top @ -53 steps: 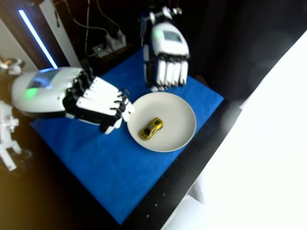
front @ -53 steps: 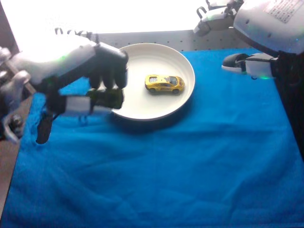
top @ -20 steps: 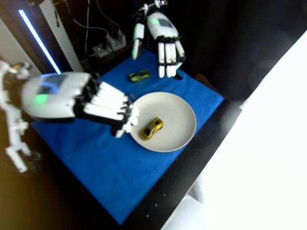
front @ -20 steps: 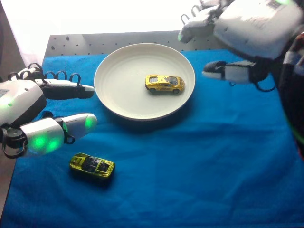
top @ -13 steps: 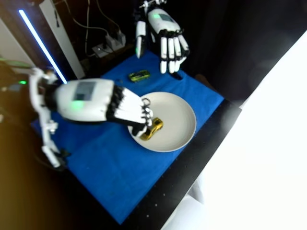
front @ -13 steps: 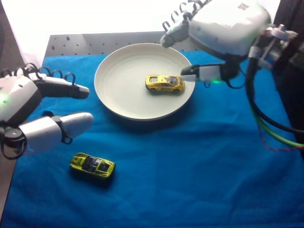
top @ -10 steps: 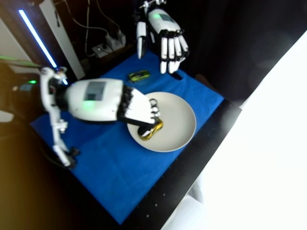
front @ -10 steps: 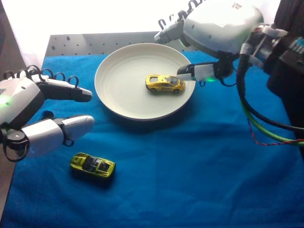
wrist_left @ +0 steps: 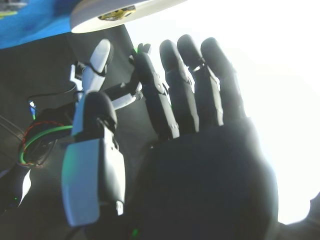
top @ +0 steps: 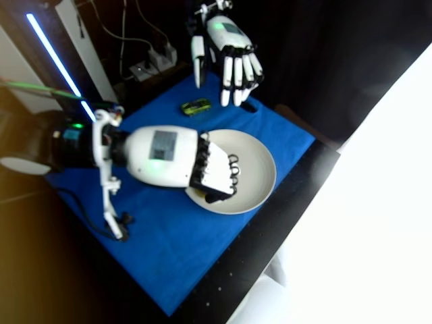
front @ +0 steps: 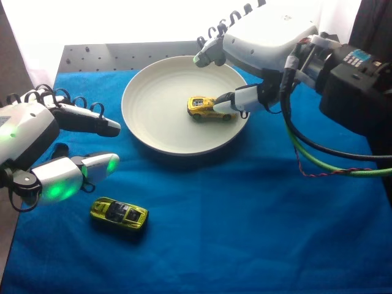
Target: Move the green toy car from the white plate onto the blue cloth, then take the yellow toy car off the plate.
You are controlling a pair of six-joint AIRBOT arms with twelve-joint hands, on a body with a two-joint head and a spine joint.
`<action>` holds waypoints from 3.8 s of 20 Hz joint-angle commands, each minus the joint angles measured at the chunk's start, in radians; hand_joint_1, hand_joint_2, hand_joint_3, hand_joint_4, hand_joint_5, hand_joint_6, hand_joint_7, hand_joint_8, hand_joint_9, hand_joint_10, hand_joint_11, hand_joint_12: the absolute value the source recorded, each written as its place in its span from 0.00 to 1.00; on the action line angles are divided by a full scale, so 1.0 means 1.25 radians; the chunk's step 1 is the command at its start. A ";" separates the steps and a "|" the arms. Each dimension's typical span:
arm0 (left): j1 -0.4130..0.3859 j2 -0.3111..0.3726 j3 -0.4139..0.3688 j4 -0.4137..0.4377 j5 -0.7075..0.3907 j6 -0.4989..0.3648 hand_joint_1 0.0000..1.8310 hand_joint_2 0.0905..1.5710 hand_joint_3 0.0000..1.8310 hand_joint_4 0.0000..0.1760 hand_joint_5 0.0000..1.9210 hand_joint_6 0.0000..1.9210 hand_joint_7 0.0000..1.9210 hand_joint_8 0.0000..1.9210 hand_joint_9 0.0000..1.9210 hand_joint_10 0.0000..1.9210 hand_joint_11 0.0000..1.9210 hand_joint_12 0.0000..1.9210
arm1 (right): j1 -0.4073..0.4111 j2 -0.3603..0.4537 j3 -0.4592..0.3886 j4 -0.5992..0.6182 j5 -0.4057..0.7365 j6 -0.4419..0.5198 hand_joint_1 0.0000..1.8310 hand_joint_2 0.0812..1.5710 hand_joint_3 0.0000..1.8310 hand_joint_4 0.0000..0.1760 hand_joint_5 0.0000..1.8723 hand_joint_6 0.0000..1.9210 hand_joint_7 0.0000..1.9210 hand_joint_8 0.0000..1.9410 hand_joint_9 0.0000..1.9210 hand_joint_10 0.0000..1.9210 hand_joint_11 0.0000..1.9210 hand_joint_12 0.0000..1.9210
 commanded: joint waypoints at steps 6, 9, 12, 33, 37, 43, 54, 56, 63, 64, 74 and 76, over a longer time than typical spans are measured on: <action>-0.005 -0.002 0.003 0.017 -0.100 -0.002 0.44 0.82 0.00 1.00 0.32 0.78 0.38 0.01 0.17 0.48 0.05 0.90 | 0.012 -0.026 0.024 -0.002 0.062 -0.003 0.46 0.63 0.00 0.00 0.40 0.00 0.33 0.32 0.26 0.59 0.17 0.93; -0.005 -0.003 0.003 0.017 -0.101 -0.002 0.44 0.82 0.00 1.00 0.32 0.79 0.38 0.01 0.17 0.52 0.05 0.91 | 0.012 -0.028 0.033 -0.001 0.053 -0.003 0.48 0.64 0.00 0.00 0.38 0.00 0.40 0.05 0.30 0.35 0.14 0.82; -0.005 -0.004 0.003 0.017 -0.102 -0.002 0.44 0.82 0.00 1.00 0.32 0.78 0.39 0.02 0.18 0.53 0.08 0.89 | 0.012 -0.035 0.049 0.001 0.040 -0.003 0.47 0.63 0.00 0.00 0.40 0.00 0.45 0.03 0.33 0.38 0.16 0.86; -0.005 -0.006 0.002 0.017 -0.110 -0.011 0.44 0.83 0.00 1.00 0.31 0.80 0.36 0.04 0.16 0.51 0.04 0.89 | 0.012 -0.080 0.090 0.019 -0.005 -0.003 0.46 0.64 0.00 0.00 0.41 0.00 0.31 0.01 0.31 0.04 0.03 0.75; -0.005 -0.006 0.002 0.017 -0.112 -0.014 0.43 0.83 0.00 1.00 0.31 0.80 0.35 0.05 0.16 0.51 0.05 0.89 | 0.011 -0.086 0.095 0.019 -0.014 -0.003 0.48 0.63 0.00 0.00 0.43 0.00 0.45 0.02 0.43 0.08 0.15 0.75; -0.005 -0.007 0.002 0.017 -0.114 -0.016 0.43 0.83 0.00 1.00 0.31 0.81 0.32 0.11 0.14 0.56 0.06 0.90 | 0.008 -0.092 0.101 0.018 -0.020 -0.003 0.48 0.64 0.00 0.00 0.44 0.00 0.44 0.00 0.42 0.06 0.15 0.70; -0.005 -0.008 0.002 0.018 -0.117 -0.019 0.44 0.82 0.00 1.00 0.32 0.79 0.26 0.27 0.16 0.53 0.05 0.89 | 0.006 -0.100 0.109 0.018 -0.025 -0.003 0.54 0.68 0.00 0.00 0.47 0.01 0.48 0.02 0.49 0.07 0.21 0.76; -0.005 -0.008 0.002 0.019 -0.118 -0.020 0.44 0.82 0.00 1.00 0.32 0.79 0.27 0.26 0.17 0.51 0.06 0.89 | 0.006 -0.101 0.110 0.018 -0.027 -0.003 0.59 0.68 0.00 0.00 0.48 0.01 0.49 0.01 0.49 0.08 0.23 0.73; -0.004 -0.010 0.002 0.017 -0.121 -0.022 0.45 0.82 0.00 1.00 0.33 0.78 0.27 0.24 0.18 0.48 0.06 0.87 | 0.005 -0.102 0.111 0.018 -0.027 -0.003 0.67 0.73 0.00 0.00 0.50 0.62 0.44 0.56 0.51 0.06 0.23 0.69; -0.004 -0.010 0.002 0.017 -0.122 -0.022 0.45 0.81 0.00 1.00 0.33 0.78 0.28 0.24 0.18 0.48 0.07 0.87 | 0.005 -0.102 0.110 0.018 -0.027 -0.003 0.67 0.72 0.00 0.00 0.51 0.60 0.44 0.56 0.52 0.07 0.25 0.70; 0.002 -0.013 0.002 0.007 -0.125 -0.023 0.45 0.81 0.00 1.00 0.33 0.77 0.28 0.25 0.17 0.50 0.04 0.87 | 0.009 -0.058 0.062 0.019 0.032 -0.003 0.66 0.72 0.00 0.01 0.49 0.56 0.48 0.59 0.44 0.47 0.32 0.79; 0.003 -0.013 0.002 0.006 -0.125 -0.023 0.45 0.81 0.00 1.00 0.33 0.77 0.29 0.25 0.18 0.51 0.08 0.87 | 0.010 -0.042 0.046 0.019 0.049 -0.003 0.74 0.72 0.00 0.00 0.47 0.55 0.46 0.56 0.44 0.72 0.34 0.80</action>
